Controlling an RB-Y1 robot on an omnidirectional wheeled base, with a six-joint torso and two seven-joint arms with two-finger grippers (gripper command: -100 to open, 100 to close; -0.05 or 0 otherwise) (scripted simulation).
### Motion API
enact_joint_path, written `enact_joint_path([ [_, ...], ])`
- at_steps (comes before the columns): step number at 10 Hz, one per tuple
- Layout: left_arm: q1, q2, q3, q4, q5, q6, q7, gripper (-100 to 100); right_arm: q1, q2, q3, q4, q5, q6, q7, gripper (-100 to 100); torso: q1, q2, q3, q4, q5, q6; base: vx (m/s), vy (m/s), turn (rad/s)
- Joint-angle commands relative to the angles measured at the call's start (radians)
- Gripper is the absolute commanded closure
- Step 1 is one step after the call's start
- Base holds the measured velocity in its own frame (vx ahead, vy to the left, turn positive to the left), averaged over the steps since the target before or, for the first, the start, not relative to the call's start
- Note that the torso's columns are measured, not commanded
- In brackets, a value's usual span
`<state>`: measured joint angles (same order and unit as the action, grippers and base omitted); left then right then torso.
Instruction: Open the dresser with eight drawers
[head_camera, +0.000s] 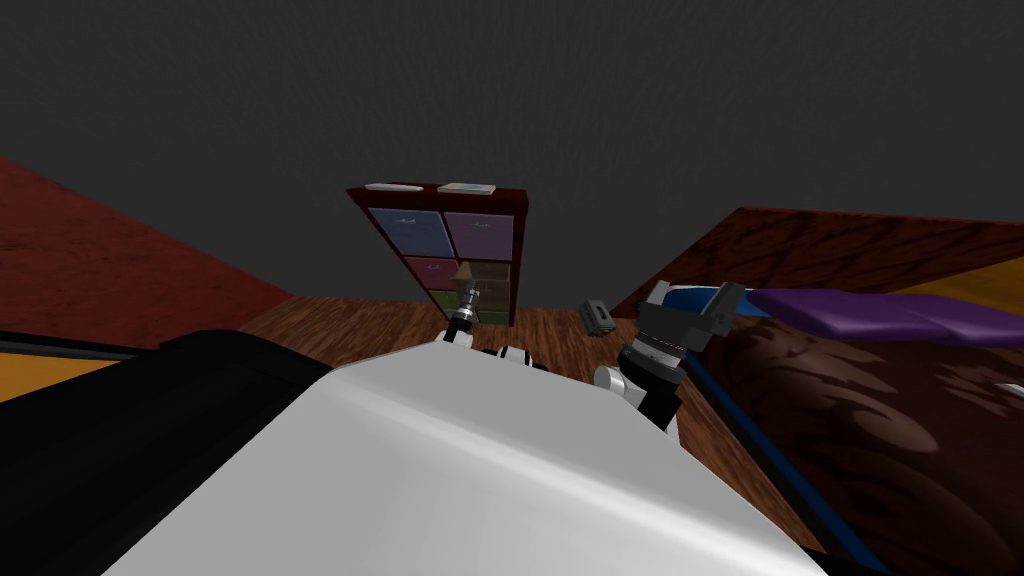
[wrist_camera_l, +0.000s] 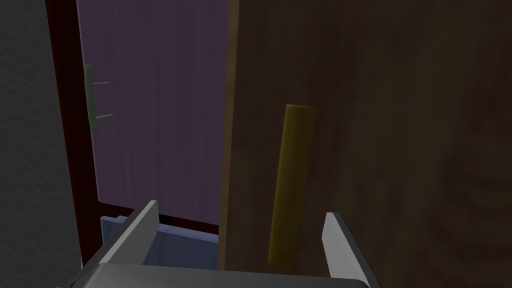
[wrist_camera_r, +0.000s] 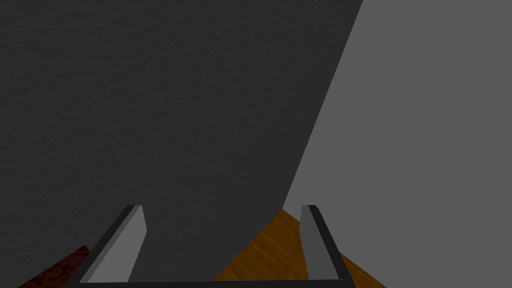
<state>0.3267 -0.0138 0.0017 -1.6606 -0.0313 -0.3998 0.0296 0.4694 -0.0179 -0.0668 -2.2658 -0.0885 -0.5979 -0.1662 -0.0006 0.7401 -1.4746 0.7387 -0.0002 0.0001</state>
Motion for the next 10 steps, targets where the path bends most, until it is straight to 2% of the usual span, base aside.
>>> enact_joint_path([
  [1,0.002,0.002,0.0,-0.058,-0.002,0.058,0.003,-100,0.0,0.0,0.0,0.0,0.0,0.0,0.0,0,0.0,0.0,0.0,0.0,0.0,0.0,-0.023,-0.001,-0.001],
  [3,0.004,0.002,-0.001,-0.105,-0.003,0.103,0.005,-100,0.0,0.0,0.0,0.0,0.0,0.0,0.0,0,0.001,-0.001,-0.001,0.0,0.0,0.0,-0.026,-0.001,-0.005],
  [4,0.004,0.002,-0.001,-0.086,-0.003,0.087,0.004,-100,0.0,0.0,0.0,0.0,0.0,0.0,0.0,0,0.0,-0.001,-0.001,0.001,-0.001,-0.001,-0.01,0.0,-0.003],
  [5,0.005,0.002,-0.001,-0.088,-0.003,0.094,0.005,0,0.0,0.0,0.0,0.0,0.0,0.0,0.0,0,0.0,-0.001,-0.001,0.001,-0.001,-0.001,0.0,0.0,0.0],
  [10,0.006,0.002,-0.001,-0.087,-0.003,0.094,0.005,0,0.0,0.0,0.0,0.0,0.0,0.0,0.0,0,0.0,-0.002,-0.001,0.0,0.0,0.0,0.0,0.0,0.0],
])
